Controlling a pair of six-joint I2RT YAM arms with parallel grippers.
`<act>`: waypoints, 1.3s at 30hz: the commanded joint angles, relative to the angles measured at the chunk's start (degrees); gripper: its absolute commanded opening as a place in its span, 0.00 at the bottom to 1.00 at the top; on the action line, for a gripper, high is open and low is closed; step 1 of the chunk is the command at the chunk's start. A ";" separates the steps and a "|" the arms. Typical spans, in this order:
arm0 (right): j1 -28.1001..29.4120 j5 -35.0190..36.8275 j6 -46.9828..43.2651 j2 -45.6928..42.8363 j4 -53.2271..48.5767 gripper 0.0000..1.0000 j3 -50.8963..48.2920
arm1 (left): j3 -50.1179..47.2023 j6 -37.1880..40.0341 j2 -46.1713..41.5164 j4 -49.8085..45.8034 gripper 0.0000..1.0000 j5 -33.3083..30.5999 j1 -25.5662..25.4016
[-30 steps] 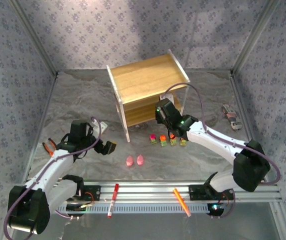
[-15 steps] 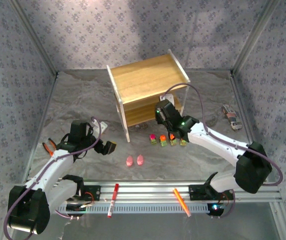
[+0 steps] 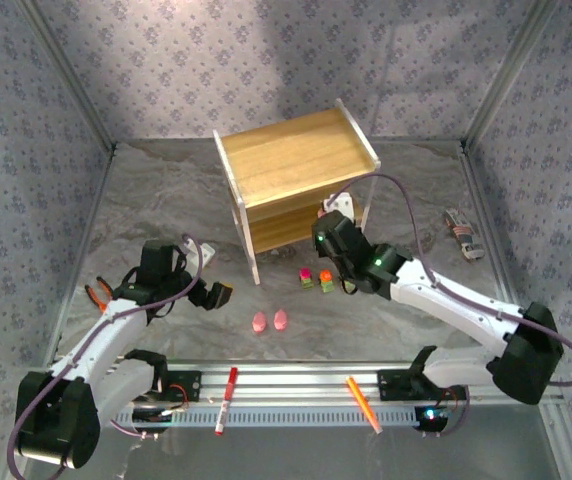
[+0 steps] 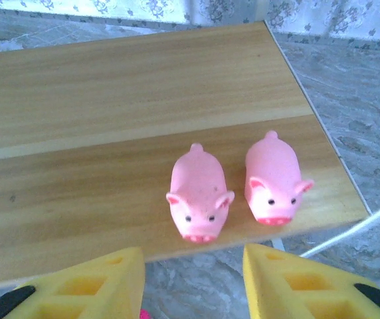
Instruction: Place and organize the plastic toys onto the shelf
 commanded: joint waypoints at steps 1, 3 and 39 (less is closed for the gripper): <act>3.18 5.71 3.74 -3.43 -4.82 0.45 -1.82 | 0.96 1.06 -0.21 -0.45 1.00 1.81 -0.38; 5.97 8.30 5.74 -5.22 -6.58 0.45 -2.72 | 0.87 0.89 -0.16 -0.20 1.00 1.63 -0.37; 39.06 14.13 48.04 19.87 -12.33 0.48 -2.96 | 4.22 10.91 -3.50 -15.04 1.00 8.26 -10.90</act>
